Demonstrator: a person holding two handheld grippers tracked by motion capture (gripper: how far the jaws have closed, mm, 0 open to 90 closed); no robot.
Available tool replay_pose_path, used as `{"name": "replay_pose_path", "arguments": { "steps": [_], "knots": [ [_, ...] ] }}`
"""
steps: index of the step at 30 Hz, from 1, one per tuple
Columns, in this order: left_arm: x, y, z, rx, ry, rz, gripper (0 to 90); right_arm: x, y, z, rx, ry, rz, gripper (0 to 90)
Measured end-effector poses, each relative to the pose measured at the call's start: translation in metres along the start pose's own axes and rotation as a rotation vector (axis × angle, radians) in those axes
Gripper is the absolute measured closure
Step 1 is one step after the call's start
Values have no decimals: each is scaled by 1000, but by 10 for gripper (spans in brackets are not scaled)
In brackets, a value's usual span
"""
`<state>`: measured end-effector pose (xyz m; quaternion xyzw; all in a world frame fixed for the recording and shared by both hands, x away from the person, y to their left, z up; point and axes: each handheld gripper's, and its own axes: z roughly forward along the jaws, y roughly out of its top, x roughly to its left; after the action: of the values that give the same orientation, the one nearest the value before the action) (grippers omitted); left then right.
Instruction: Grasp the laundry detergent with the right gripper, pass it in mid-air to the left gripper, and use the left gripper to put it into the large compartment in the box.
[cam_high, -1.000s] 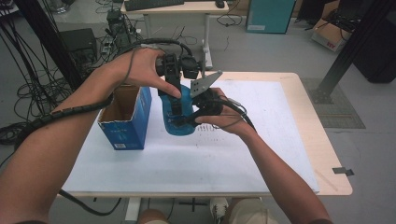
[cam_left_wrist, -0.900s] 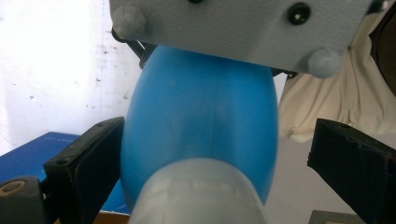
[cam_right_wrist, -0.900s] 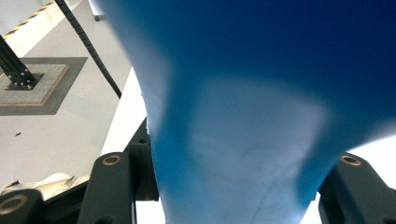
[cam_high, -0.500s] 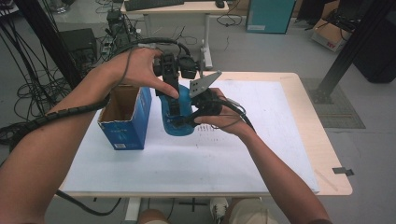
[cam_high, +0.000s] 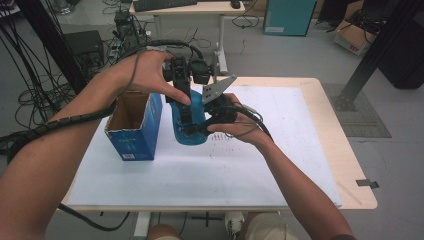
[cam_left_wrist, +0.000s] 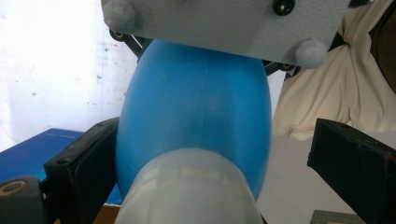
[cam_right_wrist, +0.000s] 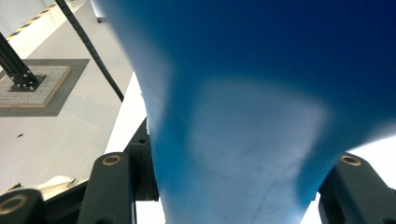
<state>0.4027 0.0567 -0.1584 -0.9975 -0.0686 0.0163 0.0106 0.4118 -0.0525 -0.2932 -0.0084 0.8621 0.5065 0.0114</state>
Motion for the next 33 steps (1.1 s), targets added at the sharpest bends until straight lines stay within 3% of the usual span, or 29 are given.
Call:
{"name": "replay_pose_path", "arguments": {
  "steps": [33],
  "knots": [
    [-3, -2, -1, 2, 5, -8, 57, 0, 1, 0, -7, 6, -5, 427]
  ]
}}
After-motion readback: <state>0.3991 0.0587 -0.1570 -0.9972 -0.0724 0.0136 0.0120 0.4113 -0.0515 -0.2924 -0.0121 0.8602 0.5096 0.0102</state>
